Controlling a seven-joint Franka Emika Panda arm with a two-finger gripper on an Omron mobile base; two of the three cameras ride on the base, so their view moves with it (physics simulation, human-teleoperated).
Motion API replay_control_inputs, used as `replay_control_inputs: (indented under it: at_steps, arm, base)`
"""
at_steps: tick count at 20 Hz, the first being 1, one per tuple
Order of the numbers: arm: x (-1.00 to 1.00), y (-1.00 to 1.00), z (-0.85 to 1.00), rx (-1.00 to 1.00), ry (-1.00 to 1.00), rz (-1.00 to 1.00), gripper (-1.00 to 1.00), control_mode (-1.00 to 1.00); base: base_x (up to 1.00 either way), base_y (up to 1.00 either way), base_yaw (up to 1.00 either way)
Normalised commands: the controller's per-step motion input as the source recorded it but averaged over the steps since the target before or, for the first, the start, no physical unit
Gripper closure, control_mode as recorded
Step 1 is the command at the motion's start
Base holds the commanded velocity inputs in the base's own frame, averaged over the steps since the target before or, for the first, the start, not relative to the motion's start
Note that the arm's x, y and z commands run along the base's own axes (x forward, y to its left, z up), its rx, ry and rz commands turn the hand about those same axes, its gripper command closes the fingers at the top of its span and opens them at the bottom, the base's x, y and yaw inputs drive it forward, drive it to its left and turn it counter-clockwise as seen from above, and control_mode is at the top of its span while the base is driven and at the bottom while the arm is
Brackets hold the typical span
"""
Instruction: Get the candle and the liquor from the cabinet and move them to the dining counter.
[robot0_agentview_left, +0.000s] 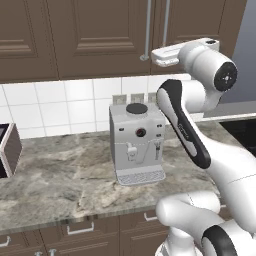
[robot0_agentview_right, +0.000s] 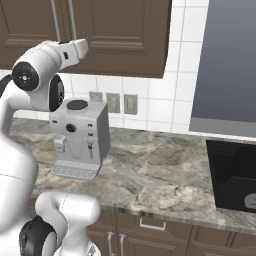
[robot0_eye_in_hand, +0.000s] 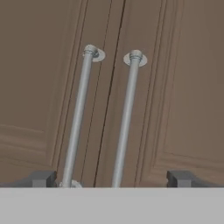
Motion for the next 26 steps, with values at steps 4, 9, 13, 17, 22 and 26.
replay_control_inputs:
  at_steps: [4,9,13,17,22,26]
  arm:
    - [0.00,0.43,0.05,0.00,0.00,0.00,-1.00,-1.00]
    - [0.00,0.41,0.00,0.00,0.00,0.00,-1.00,-1.00]
    - [0.00,0.37,0.00,0.00,-0.03,0.00,-1.00,-1.00]
    - [0.00,0.38,0.00,0.00,-0.02,0.00,-1.00,-1.00]
    - [0.00,0.26,0.00,0.00,-0.02,0.00,-1.00,-1.00]
    - [0.01,-0.02,0.00,0.00,-0.02,0.06,-1.00,-1.00]
  base:
    - [0.00,0.00,0.00]
    - [0.00,0.00,0.00]
    - [0.00,0.00,0.00]
    - [0.00,0.00,0.00]
    - [0.00,0.00,0.00]
    - [0.00,0.00,0.00]
